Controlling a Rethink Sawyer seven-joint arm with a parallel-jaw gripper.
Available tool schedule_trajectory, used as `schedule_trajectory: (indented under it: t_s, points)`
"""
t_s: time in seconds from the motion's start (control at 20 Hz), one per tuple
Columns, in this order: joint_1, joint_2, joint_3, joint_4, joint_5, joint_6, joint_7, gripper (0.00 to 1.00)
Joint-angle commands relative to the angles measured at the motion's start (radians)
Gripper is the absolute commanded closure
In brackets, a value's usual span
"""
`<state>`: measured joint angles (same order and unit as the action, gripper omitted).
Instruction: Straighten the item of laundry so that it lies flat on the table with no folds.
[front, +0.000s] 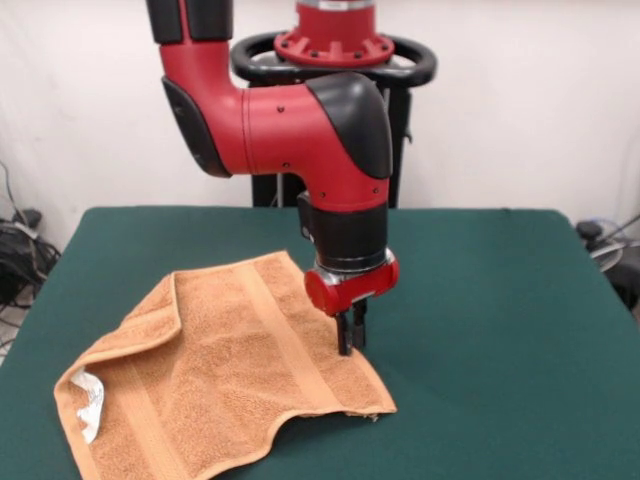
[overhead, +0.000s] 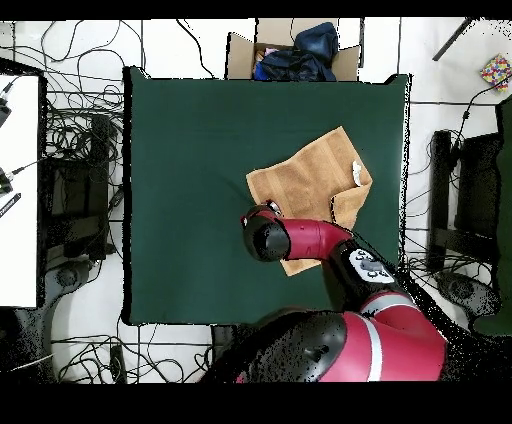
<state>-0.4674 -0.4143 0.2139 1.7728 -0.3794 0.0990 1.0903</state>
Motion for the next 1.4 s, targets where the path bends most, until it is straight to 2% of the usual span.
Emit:
schedule_trajectory:
  t_s: [0.05, 0.25, 0.6, 0.9, 1.4]
  points:
    - [0.013, 0.120, -0.040, -0.074, 0.056, -0.079, 0.254, 1.00]
    - [0.021, 0.123, -0.045, -0.049, 0.061, -0.098, 0.269, 1.00]
    - [0.100, 0.096, -0.099, 0.121, 0.108, -0.220, 0.371, 1.00]
    - [0.154, 0.054, -0.121, 0.250, 0.174, -0.290, 0.412, 1.00]
    - [0.190, 0.018, -0.134, 0.315, 0.224, -0.313, 0.418, 1.00]
